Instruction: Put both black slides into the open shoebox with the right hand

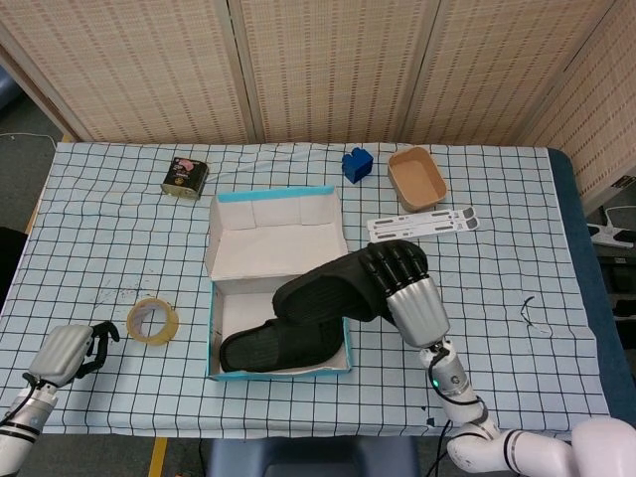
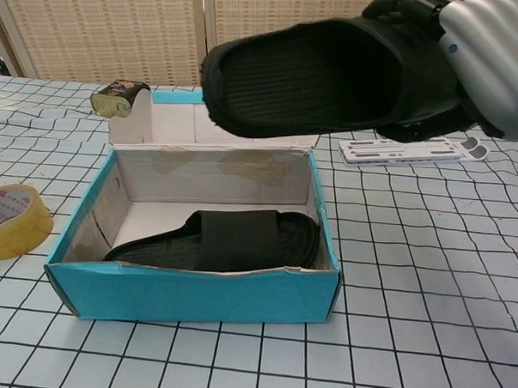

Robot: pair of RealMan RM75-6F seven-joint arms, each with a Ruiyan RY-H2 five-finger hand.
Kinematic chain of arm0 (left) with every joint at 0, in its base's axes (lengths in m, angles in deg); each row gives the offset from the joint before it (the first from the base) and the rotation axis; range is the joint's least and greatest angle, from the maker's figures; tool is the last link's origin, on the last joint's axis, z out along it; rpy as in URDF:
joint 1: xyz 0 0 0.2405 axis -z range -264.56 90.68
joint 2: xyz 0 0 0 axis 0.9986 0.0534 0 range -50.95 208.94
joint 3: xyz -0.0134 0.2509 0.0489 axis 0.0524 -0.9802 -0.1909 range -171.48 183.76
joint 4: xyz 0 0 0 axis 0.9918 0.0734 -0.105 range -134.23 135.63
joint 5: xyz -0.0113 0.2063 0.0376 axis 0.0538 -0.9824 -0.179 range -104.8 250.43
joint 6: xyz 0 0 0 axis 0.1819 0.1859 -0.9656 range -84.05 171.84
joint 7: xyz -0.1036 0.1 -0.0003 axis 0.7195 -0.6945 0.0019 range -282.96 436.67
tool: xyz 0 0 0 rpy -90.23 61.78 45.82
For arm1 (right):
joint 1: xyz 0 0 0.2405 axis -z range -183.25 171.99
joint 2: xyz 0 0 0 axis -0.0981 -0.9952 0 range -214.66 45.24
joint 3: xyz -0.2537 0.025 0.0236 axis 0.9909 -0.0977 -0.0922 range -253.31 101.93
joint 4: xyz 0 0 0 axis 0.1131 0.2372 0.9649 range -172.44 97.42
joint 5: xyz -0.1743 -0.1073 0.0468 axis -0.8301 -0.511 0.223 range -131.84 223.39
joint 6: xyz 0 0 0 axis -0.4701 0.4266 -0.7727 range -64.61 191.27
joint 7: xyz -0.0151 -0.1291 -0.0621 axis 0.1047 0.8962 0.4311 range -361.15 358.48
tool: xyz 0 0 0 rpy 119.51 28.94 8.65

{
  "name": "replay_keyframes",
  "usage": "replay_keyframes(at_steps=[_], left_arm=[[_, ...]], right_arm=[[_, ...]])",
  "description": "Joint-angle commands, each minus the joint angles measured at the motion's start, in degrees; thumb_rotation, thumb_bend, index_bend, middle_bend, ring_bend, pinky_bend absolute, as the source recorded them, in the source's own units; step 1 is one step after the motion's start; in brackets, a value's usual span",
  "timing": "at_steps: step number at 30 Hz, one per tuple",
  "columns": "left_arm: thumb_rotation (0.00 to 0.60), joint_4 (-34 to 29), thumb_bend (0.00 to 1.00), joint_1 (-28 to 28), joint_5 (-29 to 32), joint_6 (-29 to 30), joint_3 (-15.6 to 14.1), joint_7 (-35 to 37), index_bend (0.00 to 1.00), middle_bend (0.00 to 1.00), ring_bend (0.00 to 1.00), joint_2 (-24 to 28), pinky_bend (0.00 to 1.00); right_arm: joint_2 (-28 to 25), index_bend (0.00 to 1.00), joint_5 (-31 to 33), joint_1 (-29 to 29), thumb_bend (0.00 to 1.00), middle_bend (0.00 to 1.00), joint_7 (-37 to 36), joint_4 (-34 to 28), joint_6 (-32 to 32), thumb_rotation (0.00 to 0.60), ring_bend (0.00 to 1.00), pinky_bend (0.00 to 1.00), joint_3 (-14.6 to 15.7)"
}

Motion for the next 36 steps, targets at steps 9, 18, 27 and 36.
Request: replay_keyframes(at_steps=[9, 18, 27, 36], left_arm=[[0.6, -0.12, 0.73, 0.06, 0.02, -0.23, -0.07, 0.35, 0.46, 0.59, 0.64, 0.23, 0.58], [0.6, -0.2, 0.73, -0.03, -0.66, 0.36, -0.2, 0.89, 0.46, 0.59, 0.64, 0.39, 0.58], [0.6, -0.12, 0.73, -0.01, -0.58, 0.3, -0.16, 1.24, 0.46, 0.59, 0.64, 0.43, 0.58], [0.6, -0.21, 0.73, 0.0, -0.8, 0.33, -0.29, 1.55, 0.46, 0.59, 0.64, 0.6, 0.58]], right_arm=[[12.0, 0.68, -0.21, -7.42, 0.04, 0.59, -5.23, 13.56, 7.26, 0.6, 0.41, 0.35, -3.42], [18.48, 0.69, 4.12, -10.98, 0.04, 0.6, -12.63, 22.77, 13.25, 0.6, 0.42, 0.35, -6.05], [21.4, 0.69, 5.48, -11.97, 0.04, 0.6, -15.53, 26.29, 15.21, 0.6, 0.42, 0.35, -5.98], [25.61, 0.69, 5.9, -15.29, 0.04, 0.6, -13.84, 30.34, 16.95, 0.6, 0.42, 0.35, -6.61]])
